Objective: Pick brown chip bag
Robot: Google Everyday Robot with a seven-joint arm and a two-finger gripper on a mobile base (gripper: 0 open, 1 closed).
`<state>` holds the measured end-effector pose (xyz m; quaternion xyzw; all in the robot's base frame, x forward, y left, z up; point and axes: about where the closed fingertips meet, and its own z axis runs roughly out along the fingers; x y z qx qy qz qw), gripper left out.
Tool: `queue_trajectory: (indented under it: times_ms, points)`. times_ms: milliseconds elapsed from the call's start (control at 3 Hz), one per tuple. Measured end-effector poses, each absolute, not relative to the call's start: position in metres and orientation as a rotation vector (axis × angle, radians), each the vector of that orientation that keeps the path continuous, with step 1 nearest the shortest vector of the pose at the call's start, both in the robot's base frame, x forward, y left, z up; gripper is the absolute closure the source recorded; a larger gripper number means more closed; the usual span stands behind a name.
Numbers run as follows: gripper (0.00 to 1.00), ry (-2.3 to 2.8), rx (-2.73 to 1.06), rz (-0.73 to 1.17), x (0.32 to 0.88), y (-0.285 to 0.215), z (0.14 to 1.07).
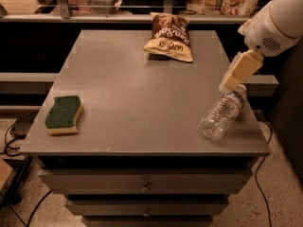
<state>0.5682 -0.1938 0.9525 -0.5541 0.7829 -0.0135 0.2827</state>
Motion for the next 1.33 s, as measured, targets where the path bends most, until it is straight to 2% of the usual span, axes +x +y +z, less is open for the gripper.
queue_trajectory:
  times_ms: [667,1333]
  points:
    - [0.0,1.995,-1.268,0.119,0.629,-0.135,0.963]
    - [0.0,1.981,-1.073,0.334,0.732,-0.073,0.937]
